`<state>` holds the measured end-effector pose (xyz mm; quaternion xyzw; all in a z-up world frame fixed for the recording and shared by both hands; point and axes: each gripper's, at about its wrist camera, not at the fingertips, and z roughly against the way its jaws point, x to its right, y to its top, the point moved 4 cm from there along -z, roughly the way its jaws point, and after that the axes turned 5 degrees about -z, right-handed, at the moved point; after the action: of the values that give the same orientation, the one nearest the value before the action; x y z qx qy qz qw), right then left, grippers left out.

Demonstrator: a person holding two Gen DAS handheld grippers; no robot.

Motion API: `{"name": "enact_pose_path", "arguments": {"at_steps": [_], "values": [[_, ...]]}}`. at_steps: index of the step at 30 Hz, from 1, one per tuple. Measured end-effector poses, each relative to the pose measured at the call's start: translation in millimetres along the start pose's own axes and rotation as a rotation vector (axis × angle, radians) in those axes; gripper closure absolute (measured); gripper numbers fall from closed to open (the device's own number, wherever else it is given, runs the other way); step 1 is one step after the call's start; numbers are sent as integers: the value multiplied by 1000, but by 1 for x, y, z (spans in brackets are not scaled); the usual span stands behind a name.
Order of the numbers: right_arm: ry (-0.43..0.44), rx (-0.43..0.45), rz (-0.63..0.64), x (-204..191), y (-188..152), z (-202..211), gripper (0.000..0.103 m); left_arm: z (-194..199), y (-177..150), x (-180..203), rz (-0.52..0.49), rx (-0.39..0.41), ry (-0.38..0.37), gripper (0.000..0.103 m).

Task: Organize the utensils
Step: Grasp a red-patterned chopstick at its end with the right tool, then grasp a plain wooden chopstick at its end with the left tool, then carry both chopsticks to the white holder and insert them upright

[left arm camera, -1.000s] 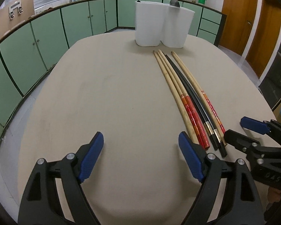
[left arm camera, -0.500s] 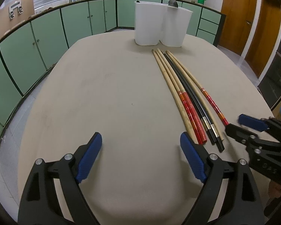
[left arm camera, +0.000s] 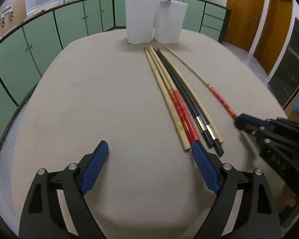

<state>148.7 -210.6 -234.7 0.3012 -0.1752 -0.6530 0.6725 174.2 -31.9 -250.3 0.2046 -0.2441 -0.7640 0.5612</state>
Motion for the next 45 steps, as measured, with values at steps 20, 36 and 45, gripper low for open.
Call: {"name": "enact_pose_path", "arguments": {"at_steps": [20,36,45], "values": [[42,2,-33,3,1,-3,97,-3,9,-3,21,18,29,67],[63,63,-35,4,19,23,97,27,22,-4,23,96,-1,96],[86,168,-38,8,58,64,97,82,65,-16,17,246,23,97]]}}
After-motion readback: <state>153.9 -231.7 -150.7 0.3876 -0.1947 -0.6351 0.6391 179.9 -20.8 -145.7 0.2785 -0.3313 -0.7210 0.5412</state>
